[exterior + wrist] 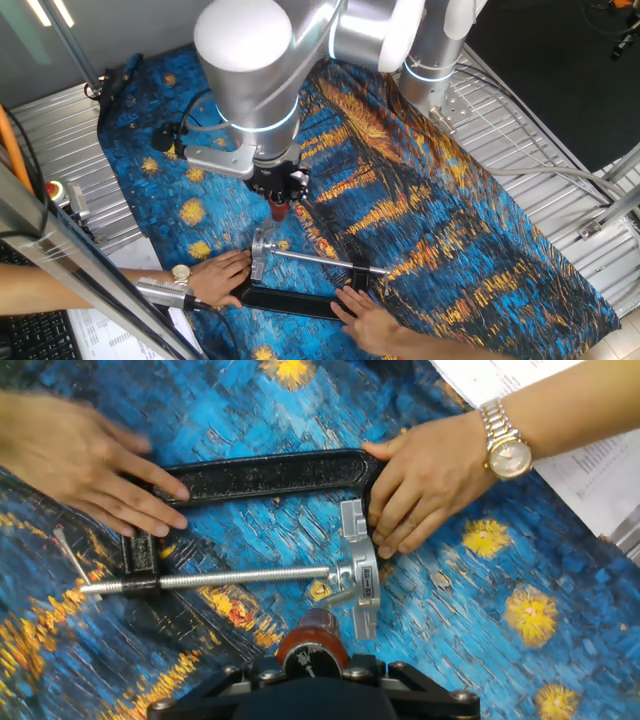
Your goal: Push down the lever
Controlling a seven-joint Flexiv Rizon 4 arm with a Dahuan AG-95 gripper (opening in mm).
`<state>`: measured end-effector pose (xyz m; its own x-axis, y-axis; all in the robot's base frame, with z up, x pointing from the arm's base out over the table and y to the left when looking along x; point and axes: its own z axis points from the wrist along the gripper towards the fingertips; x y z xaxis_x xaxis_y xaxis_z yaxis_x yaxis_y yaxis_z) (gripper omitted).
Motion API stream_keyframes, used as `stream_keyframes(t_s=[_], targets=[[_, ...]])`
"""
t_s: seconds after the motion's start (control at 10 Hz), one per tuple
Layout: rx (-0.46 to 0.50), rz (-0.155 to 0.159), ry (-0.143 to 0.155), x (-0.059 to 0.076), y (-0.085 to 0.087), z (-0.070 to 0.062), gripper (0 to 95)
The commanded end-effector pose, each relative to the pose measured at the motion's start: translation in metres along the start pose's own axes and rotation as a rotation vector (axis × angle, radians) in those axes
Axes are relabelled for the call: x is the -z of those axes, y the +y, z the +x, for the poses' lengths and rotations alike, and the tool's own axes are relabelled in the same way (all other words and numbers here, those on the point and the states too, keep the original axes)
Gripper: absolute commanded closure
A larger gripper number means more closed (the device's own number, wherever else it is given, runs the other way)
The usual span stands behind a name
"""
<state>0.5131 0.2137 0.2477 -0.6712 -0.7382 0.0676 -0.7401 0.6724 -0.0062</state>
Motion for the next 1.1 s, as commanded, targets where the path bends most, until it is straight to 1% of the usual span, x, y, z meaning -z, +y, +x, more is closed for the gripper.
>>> stream_keyframes(t_s=[0.1, 0.2, 0.3, 0.4, 0.5, 0.6, 0.8, 0.9, 1.0, 1.1], targets=[[-0.012, 0.012, 0.002, -0.003, 0.0, -0.015, 95.0], [-0.011, 0.013, 0.003, -0.002, 0.0, -0.018, 95.0], [-0.022, 0.024, 0.013, 0.0, 0.002, -0.028, 95.0], [-0.023, 0.027, 0.007, 0.0, 0.001, -0.034, 95.0], [-0.032, 0.033, -0.003, -0.003, -0.001, -0.043, 95.0], [-0.035, 0.033, -0.009, -0.005, 0.0, -0.047, 95.0], [-0.023, 0.024, -0.021, -0.008, 0.0, -0.049, 95.0], [-0.02, 0.029, -0.04, -0.009, 0.001, -0.051, 95.0], [-0.003, 0.025, -0.068, -0.008, 0.003, -0.05, 95.0], [0.009, 0.024, -0.08, -0.006, 0.007, -0.047, 95.0]])
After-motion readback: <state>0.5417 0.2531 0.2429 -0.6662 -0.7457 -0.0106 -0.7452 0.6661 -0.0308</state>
